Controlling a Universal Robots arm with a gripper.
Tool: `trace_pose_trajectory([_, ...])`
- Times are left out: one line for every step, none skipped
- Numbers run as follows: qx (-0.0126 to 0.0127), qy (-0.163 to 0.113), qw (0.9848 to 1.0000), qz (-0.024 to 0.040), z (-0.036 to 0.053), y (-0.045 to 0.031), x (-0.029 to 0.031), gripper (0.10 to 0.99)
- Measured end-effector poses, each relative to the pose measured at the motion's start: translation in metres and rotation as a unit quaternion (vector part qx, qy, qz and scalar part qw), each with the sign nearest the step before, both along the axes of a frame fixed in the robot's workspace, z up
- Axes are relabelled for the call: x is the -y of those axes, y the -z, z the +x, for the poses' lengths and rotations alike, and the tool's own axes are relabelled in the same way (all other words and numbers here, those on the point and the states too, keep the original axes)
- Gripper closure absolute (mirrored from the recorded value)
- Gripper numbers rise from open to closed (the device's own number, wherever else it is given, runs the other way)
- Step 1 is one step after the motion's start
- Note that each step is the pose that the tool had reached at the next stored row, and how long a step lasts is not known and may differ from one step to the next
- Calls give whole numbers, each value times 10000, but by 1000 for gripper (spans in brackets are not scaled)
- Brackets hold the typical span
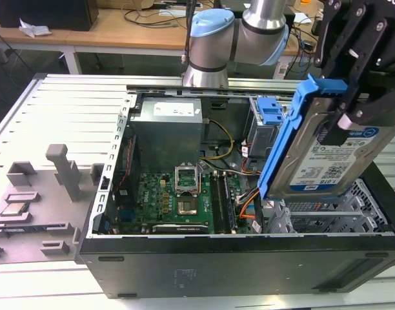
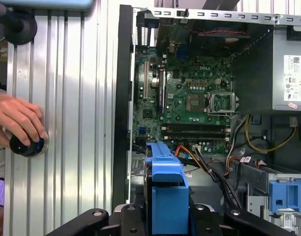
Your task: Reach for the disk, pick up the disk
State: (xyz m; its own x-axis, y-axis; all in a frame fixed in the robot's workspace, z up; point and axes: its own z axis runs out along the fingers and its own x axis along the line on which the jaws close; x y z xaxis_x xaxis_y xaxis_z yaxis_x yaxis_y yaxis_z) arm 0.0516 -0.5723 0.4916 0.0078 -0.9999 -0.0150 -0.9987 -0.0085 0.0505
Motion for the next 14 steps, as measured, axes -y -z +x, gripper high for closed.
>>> trace_pose_trajectory([-3, 0, 10000, 1, 16, 6, 1, 722])
trace_pose_trajectory([-5, 0, 10000, 0, 30, 11, 1, 722])
trace_pose_trajectory([-8, 0, 10000, 0, 51, 19, 2, 722])
trace_pose_trajectory([-11, 0, 10000, 1, 77, 32, 3, 722])
trace_pose_trajectory([-14, 0, 10000, 1, 108, 46, 5, 722])
trace_pose_trajectory([-15, 0, 10000, 0, 119, 51, 6, 722])
trace_pose_trajectory([-17, 0, 10000, 0, 136, 58, 8, 722])
trace_pose_trajectory([-18, 0, 10000, 1, 151, 66, 10, 722])
trace_pose_trajectory([-20, 0, 10000, 1, 168, 75, 12, 722])
trace_pose_trajectory([-21, 0, 10000, 1, 175, 79, 13, 722])
trace_pose_trajectory([-21, 0, 10000, 1, 182, 84, 14, 722])
trace_pose_trajectory([-22, 0, 10000, 1, 189, 91, 16, 722])
trace_pose_trajectory([-22, 0, 10000, 1, 193, 97, 17, 722])
trace_pose_trajectory([-24, 0, 10000, 0, 197, 109, 18, 722])
